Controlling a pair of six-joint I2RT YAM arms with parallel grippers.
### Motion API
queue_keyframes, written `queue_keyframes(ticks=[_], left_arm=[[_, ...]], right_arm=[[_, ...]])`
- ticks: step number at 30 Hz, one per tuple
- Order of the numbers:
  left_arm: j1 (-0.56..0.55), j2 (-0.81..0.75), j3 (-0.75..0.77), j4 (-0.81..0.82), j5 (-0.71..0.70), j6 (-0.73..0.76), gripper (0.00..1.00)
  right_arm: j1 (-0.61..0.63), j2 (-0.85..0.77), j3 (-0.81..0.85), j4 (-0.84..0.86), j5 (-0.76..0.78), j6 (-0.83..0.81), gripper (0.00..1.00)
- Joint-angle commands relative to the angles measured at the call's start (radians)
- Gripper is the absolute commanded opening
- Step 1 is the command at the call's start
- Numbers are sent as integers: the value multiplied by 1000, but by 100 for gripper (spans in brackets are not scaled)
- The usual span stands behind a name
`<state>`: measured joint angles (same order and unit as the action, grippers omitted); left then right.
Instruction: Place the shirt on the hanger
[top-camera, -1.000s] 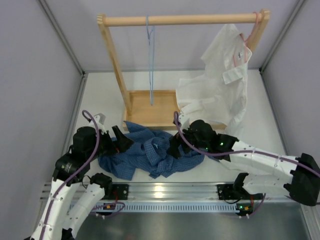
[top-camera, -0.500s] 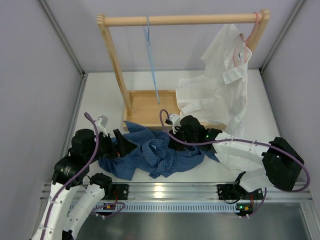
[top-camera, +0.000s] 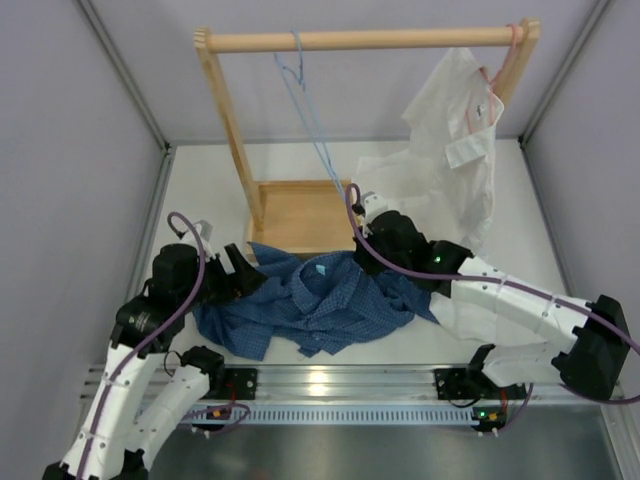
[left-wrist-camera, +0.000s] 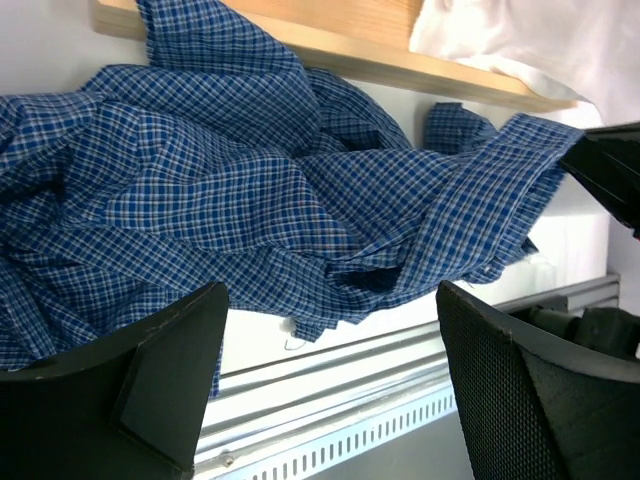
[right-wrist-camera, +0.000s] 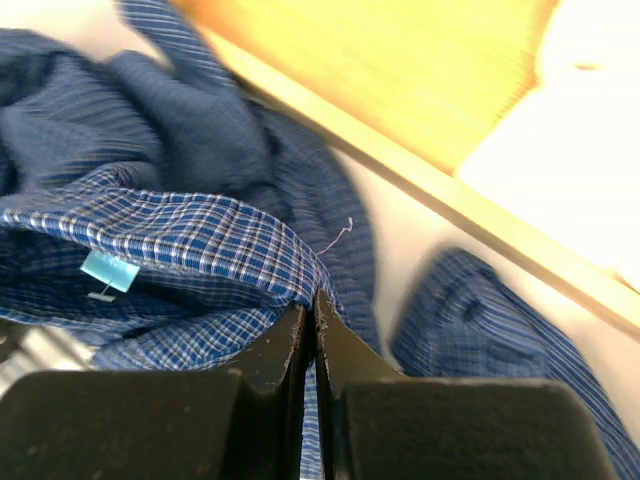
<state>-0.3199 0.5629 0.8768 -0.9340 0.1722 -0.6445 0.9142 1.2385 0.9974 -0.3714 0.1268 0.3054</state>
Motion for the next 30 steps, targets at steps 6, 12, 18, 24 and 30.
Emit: queue_keyframes(ticks=[6,12,18,24,30], left_arm=[[-53,178,192,92,-26,32,88],[-574,340,208,89,-593,-105,93],[-884,646,323,-114,-969,-364,98],[-897,816,390,-155,-999,-517,98],[-895,974,444,-157,-1070,-599,85]], right_arm=[[-41,98,89,-156,192,32,0],[-57,130,104,-149,234,64,0],[-64,145,106,-139,277,74,0],[-60,69,37,-48,220,90,0],[-25,-26,-51,52,208,93,0]])
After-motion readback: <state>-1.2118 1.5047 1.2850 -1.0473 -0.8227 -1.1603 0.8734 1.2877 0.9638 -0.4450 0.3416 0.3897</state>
